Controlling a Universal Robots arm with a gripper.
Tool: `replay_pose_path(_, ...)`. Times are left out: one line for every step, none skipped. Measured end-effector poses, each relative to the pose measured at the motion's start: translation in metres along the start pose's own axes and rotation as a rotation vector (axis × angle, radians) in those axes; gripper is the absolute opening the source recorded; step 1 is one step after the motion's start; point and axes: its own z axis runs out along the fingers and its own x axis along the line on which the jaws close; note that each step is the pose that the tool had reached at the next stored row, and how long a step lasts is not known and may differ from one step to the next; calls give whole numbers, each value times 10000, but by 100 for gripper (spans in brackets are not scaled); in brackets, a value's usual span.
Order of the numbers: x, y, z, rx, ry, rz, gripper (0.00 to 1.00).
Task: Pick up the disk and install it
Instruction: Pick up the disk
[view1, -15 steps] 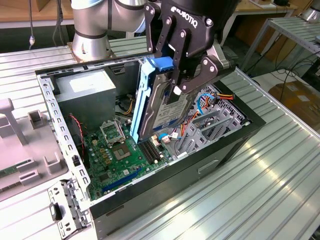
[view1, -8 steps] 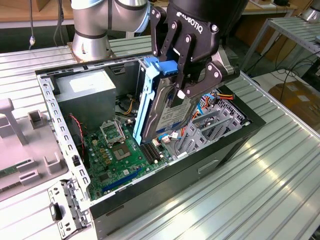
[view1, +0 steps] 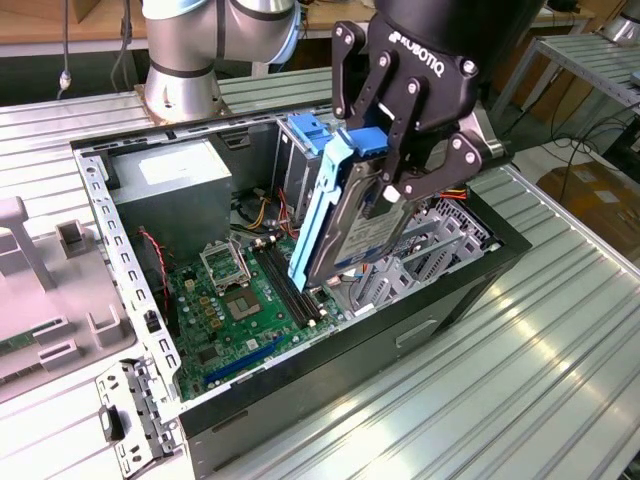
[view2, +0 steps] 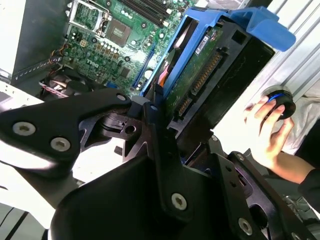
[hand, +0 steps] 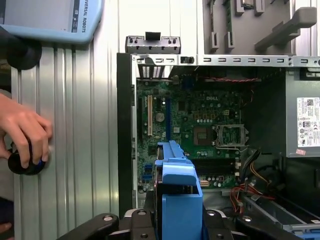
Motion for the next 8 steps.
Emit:
replay_pose_path(8,-14,0,-3,-1,0,36)
replay_pose_path(14,-26,0,-6,-2,1,36)
replay_pose_path(26,-48,0,-12,-4,1,36)
replay_pose_path(34,-66,-1,-16,-3,2,36)
replay_pose_path(39,-79,-1,-19,-3,1,36)
replay_pose_path(50,-105,0,-24,-5,1,36)
replay_pose_path(59,-133,-1,-30,-4,1,36)
replay_pose_path(65,-152,-1,-34,-3,2,36)
